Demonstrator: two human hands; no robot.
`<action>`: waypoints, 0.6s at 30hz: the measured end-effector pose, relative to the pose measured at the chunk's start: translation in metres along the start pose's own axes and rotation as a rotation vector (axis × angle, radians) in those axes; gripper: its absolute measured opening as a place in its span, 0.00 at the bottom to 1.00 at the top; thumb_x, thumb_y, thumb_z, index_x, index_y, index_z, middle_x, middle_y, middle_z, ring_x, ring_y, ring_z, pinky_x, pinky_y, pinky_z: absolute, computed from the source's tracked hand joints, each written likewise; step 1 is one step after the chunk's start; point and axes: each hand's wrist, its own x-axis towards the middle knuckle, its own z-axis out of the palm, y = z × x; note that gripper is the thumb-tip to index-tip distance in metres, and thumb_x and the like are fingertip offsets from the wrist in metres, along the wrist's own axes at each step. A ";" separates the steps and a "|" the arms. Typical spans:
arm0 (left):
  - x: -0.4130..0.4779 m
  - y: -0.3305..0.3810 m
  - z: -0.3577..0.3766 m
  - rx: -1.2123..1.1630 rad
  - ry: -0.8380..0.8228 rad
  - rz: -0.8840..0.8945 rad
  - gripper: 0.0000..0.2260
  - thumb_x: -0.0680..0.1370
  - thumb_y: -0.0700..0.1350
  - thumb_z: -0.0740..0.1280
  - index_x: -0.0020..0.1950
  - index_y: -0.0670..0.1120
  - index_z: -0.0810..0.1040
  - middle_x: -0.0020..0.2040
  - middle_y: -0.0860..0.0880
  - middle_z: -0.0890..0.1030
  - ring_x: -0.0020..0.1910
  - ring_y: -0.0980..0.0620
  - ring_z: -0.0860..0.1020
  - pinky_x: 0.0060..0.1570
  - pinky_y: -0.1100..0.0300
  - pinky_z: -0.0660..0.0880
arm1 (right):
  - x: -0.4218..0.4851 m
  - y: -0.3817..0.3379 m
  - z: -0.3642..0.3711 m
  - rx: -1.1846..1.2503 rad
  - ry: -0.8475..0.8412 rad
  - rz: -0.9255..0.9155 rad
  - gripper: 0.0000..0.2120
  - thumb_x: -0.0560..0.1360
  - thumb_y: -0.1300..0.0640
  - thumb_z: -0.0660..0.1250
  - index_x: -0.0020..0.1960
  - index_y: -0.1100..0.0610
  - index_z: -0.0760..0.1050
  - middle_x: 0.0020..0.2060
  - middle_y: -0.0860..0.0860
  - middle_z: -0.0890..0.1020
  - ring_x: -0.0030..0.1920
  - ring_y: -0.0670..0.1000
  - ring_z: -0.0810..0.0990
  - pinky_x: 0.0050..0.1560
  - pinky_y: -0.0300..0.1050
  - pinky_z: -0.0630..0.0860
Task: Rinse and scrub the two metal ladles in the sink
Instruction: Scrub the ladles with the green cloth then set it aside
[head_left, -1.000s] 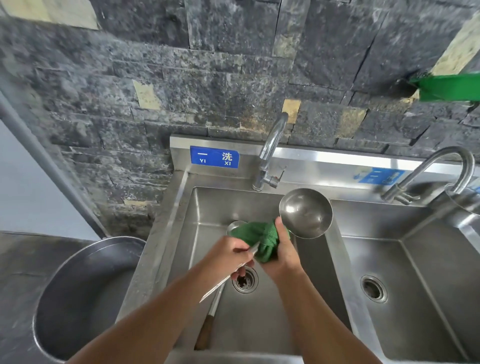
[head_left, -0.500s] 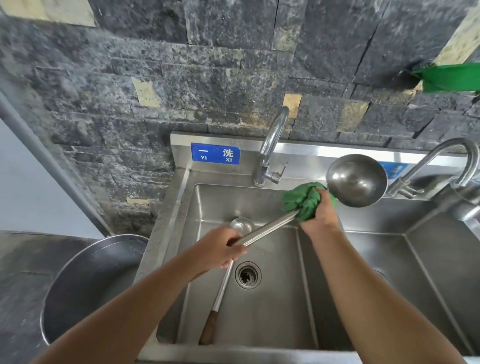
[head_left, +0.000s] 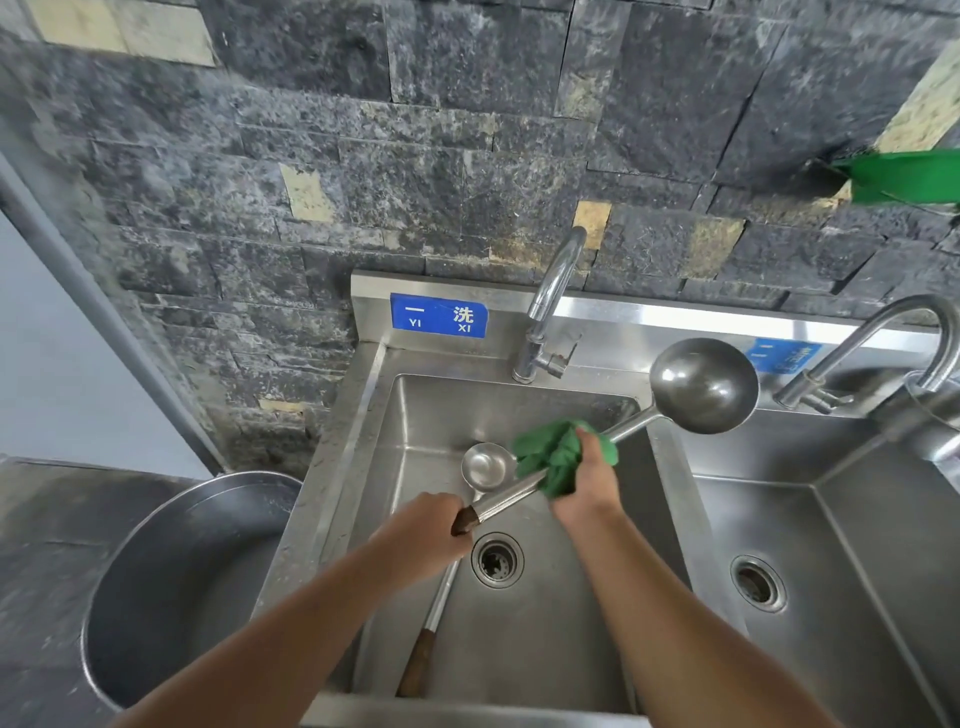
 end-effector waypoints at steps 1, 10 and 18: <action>0.000 0.000 0.001 0.011 0.018 0.003 0.04 0.75 0.46 0.65 0.42 0.47 0.74 0.34 0.52 0.74 0.32 0.53 0.73 0.33 0.60 0.70 | -0.005 0.013 0.002 -0.008 -0.014 0.027 0.16 0.77 0.54 0.70 0.62 0.59 0.75 0.44 0.55 0.82 0.41 0.56 0.83 0.37 0.53 0.83; 0.014 -0.014 0.011 0.015 0.040 0.008 0.09 0.75 0.54 0.66 0.53 0.54 0.77 0.37 0.54 0.80 0.36 0.56 0.80 0.40 0.58 0.81 | -0.055 0.098 0.010 -0.150 -0.133 0.072 0.14 0.75 0.63 0.71 0.60 0.63 0.74 0.50 0.65 0.83 0.47 0.63 0.84 0.46 0.58 0.82; 0.007 -0.005 -0.005 0.088 0.050 -0.013 0.05 0.77 0.48 0.63 0.43 0.47 0.74 0.37 0.48 0.79 0.36 0.49 0.79 0.38 0.56 0.79 | -0.026 0.063 0.027 -0.181 0.040 -0.023 0.07 0.74 0.62 0.73 0.47 0.61 0.75 0.42 0.60 0.81 0.42 0.61 0.83 0.52 0.66 0.80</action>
